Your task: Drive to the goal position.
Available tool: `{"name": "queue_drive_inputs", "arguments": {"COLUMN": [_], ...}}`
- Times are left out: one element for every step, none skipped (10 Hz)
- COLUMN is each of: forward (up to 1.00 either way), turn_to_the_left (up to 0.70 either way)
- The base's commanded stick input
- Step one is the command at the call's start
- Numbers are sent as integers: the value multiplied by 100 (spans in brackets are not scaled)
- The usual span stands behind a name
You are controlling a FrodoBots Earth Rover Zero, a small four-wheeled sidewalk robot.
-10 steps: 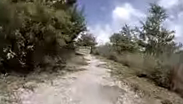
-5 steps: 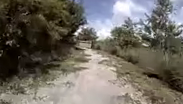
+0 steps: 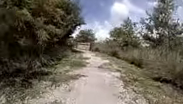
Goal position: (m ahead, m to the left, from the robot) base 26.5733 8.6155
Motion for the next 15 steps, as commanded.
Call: {"name": "queue_drive_inputs", "arguments": {"forward": [84,84,84,84,84,84,84,84,84,84,85,85,85,85,85], "turn_to_the_left": [0,0,0,0,0,-6,-13,-14,0,0,0,0,0,0,0]}}
